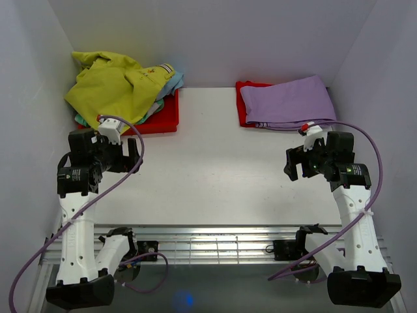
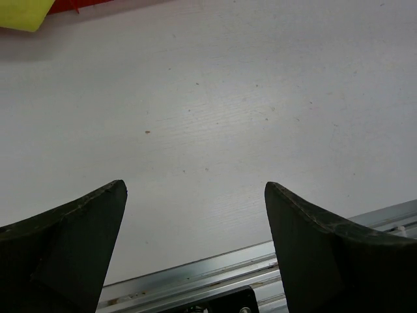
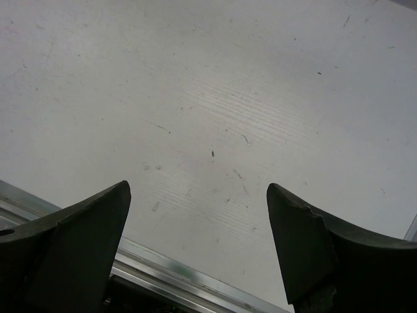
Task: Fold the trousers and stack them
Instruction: Grab the trousers from the pile
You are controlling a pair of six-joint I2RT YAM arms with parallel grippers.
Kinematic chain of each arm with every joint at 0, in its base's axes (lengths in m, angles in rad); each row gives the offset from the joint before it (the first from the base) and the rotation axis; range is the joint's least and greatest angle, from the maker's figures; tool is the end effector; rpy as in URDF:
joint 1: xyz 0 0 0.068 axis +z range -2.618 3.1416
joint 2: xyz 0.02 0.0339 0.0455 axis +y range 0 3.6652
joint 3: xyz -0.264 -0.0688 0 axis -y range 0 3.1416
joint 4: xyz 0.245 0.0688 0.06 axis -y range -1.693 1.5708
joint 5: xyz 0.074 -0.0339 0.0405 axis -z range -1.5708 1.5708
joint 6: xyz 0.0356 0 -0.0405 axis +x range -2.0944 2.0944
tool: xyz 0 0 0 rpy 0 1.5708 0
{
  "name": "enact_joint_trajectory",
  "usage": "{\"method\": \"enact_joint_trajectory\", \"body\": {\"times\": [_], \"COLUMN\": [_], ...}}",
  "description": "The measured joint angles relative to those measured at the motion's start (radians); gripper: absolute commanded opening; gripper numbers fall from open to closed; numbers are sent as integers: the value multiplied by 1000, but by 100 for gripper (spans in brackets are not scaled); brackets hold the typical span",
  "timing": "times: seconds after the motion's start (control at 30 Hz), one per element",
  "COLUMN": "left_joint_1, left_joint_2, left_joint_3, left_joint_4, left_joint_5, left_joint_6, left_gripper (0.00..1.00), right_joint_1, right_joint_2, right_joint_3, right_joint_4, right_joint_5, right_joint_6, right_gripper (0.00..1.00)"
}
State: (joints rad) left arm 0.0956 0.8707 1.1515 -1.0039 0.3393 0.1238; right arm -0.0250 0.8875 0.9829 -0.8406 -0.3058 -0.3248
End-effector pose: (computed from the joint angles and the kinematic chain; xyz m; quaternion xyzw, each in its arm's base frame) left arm 0.1498 0.0025 0.3698 0.0821 0.8974 -0.1086 0.4198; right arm 0.1710 0.0064 0.3281 -0.1956 0.8860 0.0684 0.4147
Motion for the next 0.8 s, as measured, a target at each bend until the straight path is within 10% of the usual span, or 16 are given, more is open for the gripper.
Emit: {"method": "enact_joint_trajectory", "body": {"times": [0.5, 0.8], "left_joint_1": [15, 258], "left_joint_2": [640, 1089], "left_joint_3": [815, 1181], "left_joint_4": [18, 114], "left_joint_5": [-151, -42], "left_joint_6": [-73, -252], "left_gripper": [98, 98], "right_joint_1": [0, 0], "right_joint_2": [54, 95], "right_joint_3": [0, -33], "right_joint_4": [33, 97], "right_joint_5": [-50, -70], "right_joint_6": [13, 36], "right_gripper": [90, 90]}}
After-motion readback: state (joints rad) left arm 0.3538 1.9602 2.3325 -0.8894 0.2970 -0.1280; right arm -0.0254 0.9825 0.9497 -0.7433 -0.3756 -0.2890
